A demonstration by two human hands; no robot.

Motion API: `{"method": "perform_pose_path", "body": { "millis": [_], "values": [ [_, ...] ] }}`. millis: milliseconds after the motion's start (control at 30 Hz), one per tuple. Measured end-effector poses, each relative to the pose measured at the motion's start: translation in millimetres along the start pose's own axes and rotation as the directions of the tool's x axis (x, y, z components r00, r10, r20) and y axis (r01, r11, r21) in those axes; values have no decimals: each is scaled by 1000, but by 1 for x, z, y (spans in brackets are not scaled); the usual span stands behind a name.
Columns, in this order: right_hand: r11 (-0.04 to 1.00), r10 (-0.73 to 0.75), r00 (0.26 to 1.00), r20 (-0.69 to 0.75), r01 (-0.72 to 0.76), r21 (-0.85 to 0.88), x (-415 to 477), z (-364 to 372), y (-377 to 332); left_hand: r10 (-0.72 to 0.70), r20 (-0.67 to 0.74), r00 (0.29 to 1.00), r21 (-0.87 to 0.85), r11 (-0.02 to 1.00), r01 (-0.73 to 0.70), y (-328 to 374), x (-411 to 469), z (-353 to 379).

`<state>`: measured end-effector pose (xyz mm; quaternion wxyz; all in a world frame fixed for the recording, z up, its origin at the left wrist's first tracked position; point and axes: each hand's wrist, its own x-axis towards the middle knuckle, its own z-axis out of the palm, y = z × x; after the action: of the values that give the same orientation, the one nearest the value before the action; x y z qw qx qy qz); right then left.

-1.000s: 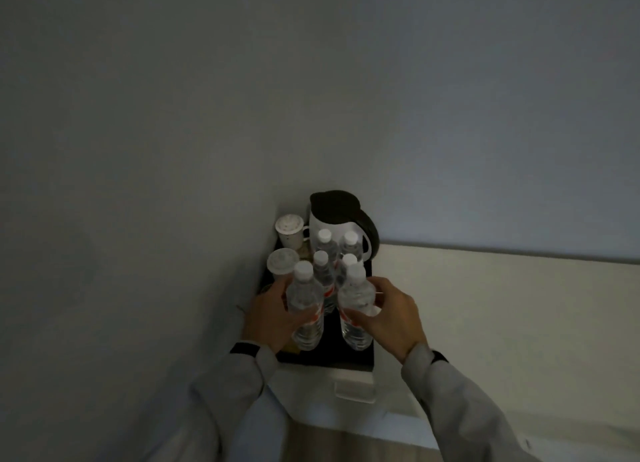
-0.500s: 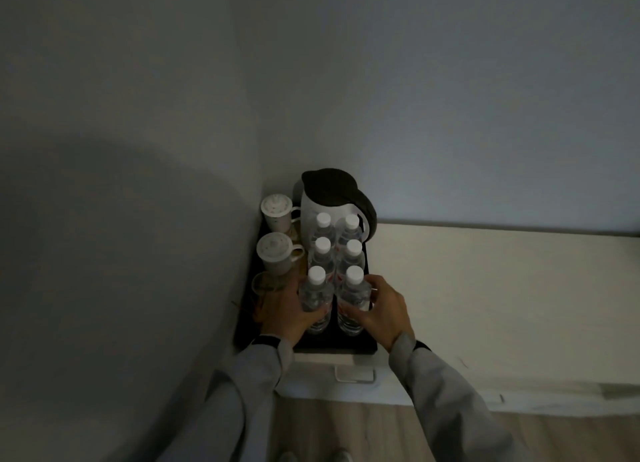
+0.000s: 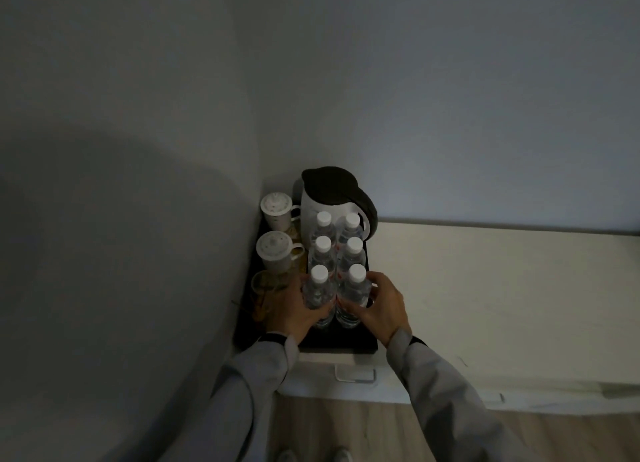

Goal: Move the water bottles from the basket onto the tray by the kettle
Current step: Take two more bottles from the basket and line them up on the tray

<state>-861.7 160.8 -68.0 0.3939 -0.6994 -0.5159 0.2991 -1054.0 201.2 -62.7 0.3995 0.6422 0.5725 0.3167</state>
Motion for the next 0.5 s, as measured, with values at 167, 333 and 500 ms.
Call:
{"method": "perform_pose_path", "body": {
  "millis": [167,333,500],
  "values": [
    [999,-41,999,19,41,15,-1,-4,3,74,36,997,6,997,-74,6,-2,-4],
    [996,-84,996,31,85,-31,-4,-10,4,102,13,995,35,994,-102,9,-6,-13],
    [995,-82,996,31,84,-45,-5,-19,7,82,40,996,46,995,-84,9,-1,-13]
  ]
}}
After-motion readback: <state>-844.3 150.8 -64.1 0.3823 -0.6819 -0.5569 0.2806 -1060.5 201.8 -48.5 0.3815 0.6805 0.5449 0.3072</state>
